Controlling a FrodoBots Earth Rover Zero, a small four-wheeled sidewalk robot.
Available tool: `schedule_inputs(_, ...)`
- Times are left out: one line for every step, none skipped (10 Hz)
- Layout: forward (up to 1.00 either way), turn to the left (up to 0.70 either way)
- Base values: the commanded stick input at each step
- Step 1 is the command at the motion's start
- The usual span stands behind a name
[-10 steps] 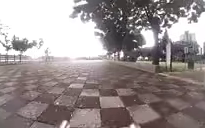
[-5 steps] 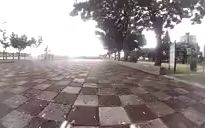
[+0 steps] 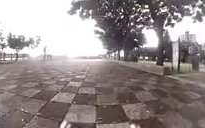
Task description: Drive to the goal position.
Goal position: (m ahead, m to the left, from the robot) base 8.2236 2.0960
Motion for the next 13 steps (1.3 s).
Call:
schedule_inputs(0.7,0.0)
schedule_inputs(0.7,0.0)
schedule_inputs(0.7,0.0)
schedule_inputs(0.7,0.0)
schedule_inputs(0.7,0.03)
schedule_inputs(0.7,0.24)
schedule_inputs(0.7,0.35)
schedule_inputs(0.7,0.35)
schedule_inputs(0.7,0.27)
schedule_inputs(0.7,0.0)
schedule_inputs(0.7,0.0)
schedule_inputs(0.7,0.0)
schedule_inputs(0.7,0.01)
